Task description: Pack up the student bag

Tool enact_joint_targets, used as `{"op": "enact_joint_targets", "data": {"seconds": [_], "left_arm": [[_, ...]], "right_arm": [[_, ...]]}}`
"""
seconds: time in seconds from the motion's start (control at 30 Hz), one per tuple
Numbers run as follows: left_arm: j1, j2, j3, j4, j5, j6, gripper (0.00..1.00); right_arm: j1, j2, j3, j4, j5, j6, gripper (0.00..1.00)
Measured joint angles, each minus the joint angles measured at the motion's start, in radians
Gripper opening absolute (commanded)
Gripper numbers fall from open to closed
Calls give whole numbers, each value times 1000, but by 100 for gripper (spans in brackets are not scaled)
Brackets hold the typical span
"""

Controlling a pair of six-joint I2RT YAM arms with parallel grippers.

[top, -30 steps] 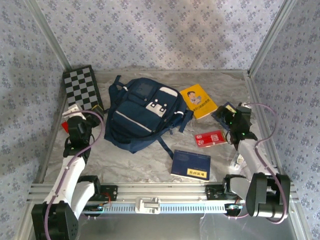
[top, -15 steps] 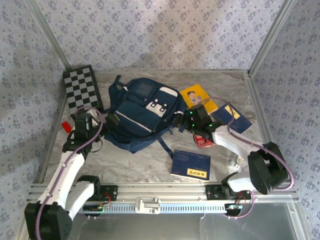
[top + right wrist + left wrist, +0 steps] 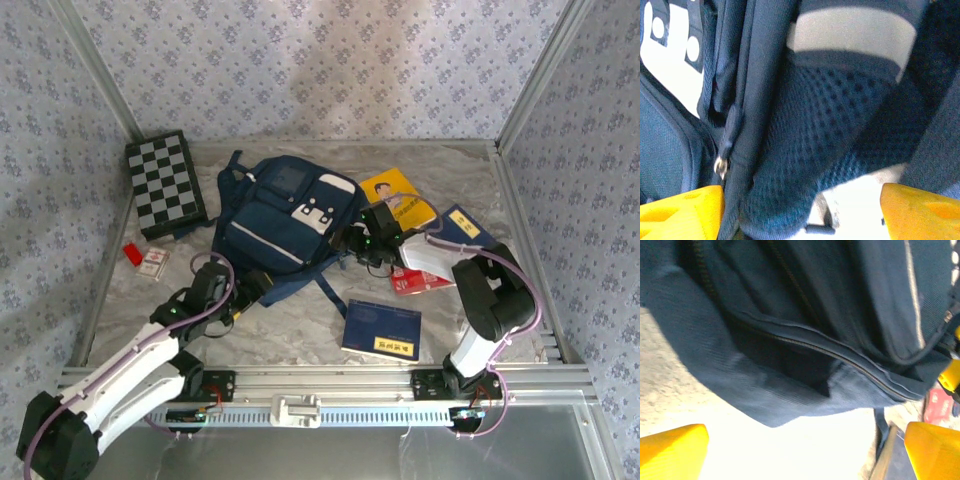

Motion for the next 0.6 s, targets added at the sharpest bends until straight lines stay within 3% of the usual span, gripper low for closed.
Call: {"op": "enact_joint_targets", "data": {"seconds": [0.1,0.33,0.6], "left_arm": [[0,23,-18,50,-32,-15,100],[22,131,-21,201,-69,34,100],[153,330,60,305,-32,189,97]], "right_arm": [[-9,30,8,30,-12,14,64],[-19,45,10,88,-53,27,24],[-5,44,9,153,-97,54,9]]}}
